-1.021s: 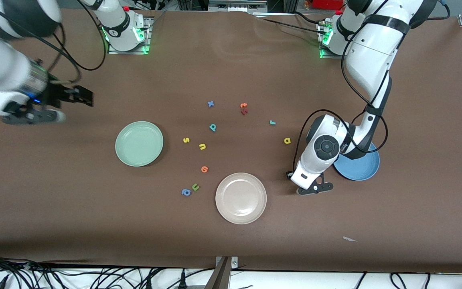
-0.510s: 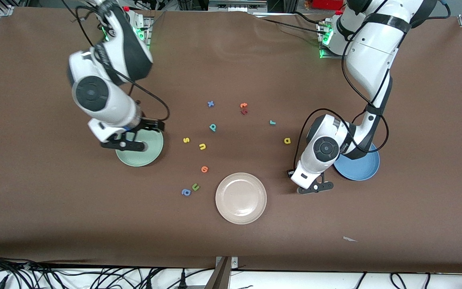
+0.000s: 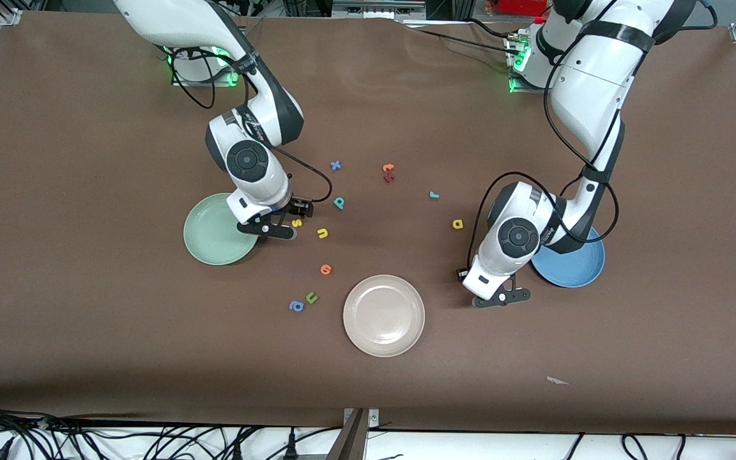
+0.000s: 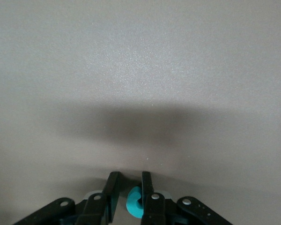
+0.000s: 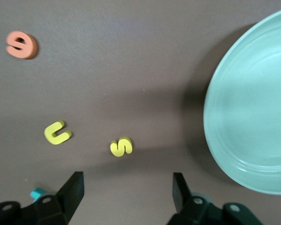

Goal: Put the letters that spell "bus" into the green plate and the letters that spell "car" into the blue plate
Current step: 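Grasp the yellow s and release it over the green plate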

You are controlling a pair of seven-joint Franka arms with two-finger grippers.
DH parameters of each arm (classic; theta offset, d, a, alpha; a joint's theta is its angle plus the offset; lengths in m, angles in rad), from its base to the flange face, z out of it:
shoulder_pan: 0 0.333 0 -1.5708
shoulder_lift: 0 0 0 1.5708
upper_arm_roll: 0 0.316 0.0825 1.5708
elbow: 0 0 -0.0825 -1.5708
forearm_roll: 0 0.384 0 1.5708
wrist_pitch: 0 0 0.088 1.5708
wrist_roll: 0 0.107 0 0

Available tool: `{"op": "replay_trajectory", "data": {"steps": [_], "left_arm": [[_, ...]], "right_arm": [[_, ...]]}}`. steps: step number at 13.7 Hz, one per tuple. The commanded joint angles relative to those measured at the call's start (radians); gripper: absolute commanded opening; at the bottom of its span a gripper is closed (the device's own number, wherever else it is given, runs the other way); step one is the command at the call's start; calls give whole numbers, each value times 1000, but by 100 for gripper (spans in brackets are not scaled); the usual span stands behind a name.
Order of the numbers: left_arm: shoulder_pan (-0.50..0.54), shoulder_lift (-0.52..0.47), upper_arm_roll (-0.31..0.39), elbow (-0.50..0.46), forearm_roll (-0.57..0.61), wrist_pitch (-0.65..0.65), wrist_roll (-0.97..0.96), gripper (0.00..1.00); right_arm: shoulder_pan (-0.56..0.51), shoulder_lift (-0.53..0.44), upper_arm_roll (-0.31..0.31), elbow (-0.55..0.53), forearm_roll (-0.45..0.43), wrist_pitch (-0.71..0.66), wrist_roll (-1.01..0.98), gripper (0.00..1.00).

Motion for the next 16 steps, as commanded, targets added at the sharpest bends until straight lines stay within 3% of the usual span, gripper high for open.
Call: {"op": "replay_trajectory", "data": {"steps": [1, 5, 8, 14, 16], "left_arm": [[-6, -2, -8, -6, 31, -19, -16, 30], [-16, -2, -9, -2, 19, -20, -19, 33], [-17, -2, -9, 0, 19, -20, -19, 37], [-20, -2, -9, -8, 20, -26, -8, 40], [-22, -4, -9, -6, 20, -37, -7, 40]], "right_arm": [[18, 31, -9, -13, -12, 66, 12, 66], [23, 81, -9, -10, -12, 147, 12, 61], [23, 89, -9, -7, -14, 150, 10, 50], [23, 106, -11, -4, -58, 179, 9, 47], [24, 115, -11, -4, -60, 188, 7, 37]]}}
